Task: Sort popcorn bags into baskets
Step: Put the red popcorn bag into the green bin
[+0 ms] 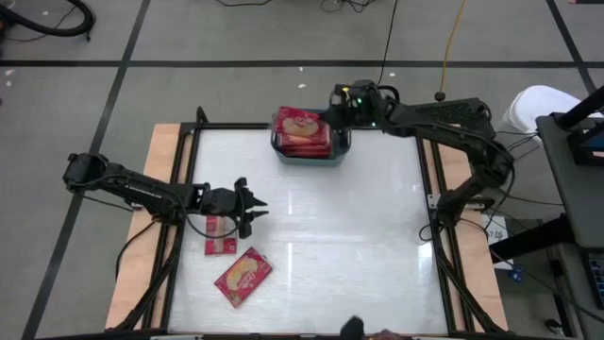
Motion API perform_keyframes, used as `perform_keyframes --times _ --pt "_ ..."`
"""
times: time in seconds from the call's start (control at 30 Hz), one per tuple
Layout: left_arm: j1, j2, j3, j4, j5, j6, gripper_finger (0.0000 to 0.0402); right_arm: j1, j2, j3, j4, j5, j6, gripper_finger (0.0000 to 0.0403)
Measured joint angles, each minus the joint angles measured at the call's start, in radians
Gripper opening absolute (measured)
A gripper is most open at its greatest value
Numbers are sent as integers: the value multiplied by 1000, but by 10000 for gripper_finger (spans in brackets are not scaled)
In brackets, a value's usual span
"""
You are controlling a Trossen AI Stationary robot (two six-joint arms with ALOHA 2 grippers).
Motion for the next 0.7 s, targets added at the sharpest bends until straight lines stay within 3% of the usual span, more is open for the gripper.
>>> perform_keyframes --times 0.2,0.33,0.57,0.7 --pt "-8 0 0 27 0 0 119 -108 96 2 36 -185 36 2" --pt "-8 0 0 37 0 -2 119 -165 166 3 61 -251 51 3" --pt "-8 0 0 39 8 -20 119 -213 247 3 110 -281 54 6" --pt "-8 0 0 29 28 -23 119 -214 281 3 161 -253 44 34"
